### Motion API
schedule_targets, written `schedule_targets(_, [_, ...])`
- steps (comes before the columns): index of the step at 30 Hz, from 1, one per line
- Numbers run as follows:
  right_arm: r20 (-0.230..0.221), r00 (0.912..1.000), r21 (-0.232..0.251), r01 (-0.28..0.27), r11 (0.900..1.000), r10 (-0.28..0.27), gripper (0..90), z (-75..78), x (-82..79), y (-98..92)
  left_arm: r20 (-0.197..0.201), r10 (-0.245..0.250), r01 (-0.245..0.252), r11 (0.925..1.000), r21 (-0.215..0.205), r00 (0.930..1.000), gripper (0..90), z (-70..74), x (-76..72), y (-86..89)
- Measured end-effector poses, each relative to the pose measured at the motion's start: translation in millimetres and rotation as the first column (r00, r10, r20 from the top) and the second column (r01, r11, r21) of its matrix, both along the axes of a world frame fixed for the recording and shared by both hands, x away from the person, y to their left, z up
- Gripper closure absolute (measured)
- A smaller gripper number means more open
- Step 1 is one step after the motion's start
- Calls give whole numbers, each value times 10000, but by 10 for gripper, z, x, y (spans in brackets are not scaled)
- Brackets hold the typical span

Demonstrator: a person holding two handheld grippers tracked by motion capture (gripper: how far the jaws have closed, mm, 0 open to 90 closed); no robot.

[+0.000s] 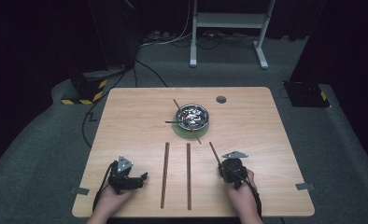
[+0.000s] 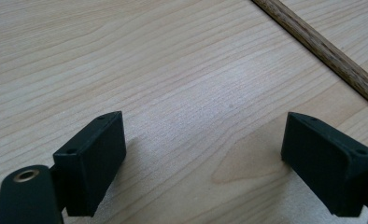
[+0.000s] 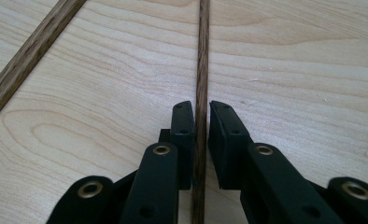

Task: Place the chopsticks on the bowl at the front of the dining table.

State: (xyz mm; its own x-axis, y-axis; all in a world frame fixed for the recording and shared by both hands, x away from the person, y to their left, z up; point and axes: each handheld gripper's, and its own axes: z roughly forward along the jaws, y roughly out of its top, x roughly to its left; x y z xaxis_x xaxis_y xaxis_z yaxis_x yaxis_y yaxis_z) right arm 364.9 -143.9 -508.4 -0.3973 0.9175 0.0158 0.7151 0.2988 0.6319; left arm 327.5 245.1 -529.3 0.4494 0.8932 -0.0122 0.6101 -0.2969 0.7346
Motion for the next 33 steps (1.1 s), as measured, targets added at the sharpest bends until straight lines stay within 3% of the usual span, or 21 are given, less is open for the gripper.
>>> schedule_targets(8, [-263, 9996, 33, -41, 10000, 42, 748, 20, 20, 1, -5, 5, -5, 10000, 0, 10000, 139, 0, -1, 0])
schedule_targets(13, [-327, 9990, -233, -302, 9993, 294, 786, 32, 25, -4, -5, -10, 10, 10000, 7, 10000, 139, 0, 0, 1])
schedule_targets(33, [-276, 9994, -568, -228, 9981, 212, 839, 37, 58, 40, 29, -35, 35, 10000, -83, 10000, 140, -3, 5, -3])
